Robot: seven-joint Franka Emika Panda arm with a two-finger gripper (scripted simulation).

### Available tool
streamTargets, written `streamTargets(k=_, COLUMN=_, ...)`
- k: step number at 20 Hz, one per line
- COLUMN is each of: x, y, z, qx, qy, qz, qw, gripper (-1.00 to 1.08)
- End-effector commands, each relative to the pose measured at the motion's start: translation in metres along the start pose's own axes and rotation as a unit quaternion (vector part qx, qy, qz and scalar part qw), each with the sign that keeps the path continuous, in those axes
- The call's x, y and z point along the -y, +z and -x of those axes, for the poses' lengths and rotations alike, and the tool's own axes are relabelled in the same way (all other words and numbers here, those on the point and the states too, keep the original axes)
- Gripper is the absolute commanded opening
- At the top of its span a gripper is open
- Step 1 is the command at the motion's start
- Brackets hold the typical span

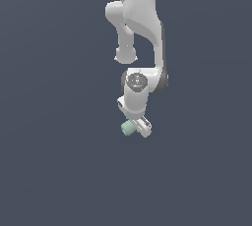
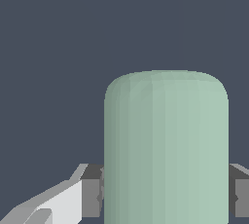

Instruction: Pick up the object and move it to a goal position.

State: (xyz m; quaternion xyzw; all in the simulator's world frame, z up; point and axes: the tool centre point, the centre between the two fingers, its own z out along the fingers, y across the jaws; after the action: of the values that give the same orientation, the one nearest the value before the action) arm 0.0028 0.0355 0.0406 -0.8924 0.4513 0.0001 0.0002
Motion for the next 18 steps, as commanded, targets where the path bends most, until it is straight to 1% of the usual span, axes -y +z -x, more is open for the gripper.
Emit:
streamTargets(k=1, x=0.001, y=-0.004, z=0.001, qx=0.0, qy=0.0, qz=0.0, qw=1.0, gripper=-1.0)
streamTargets(k=5, x=0.002, y=-0.017, z=0.006, qx=0.0, qy=0.0, qz=0.0, qw=1.0, gripper=-1.0)
streamTargets(k=9, x=0.005, y=-0.04, z=0.015, qx=0.0, qy=0.0, qz=0.0, qw=1.0, gripper=-1.0)
streamTargets(k=13, x=0.009, y=-0.072, z=0.026, qx=0.0, qy=0.0, qz=0.0, qw=1.0, gripper=-1.0)
streamTargets(k=18, x=0.015, y=-0.125, z=0.045, qx=0.0, qy=0.0, qz=0.0, qw=1.0, gripper=-1.0)
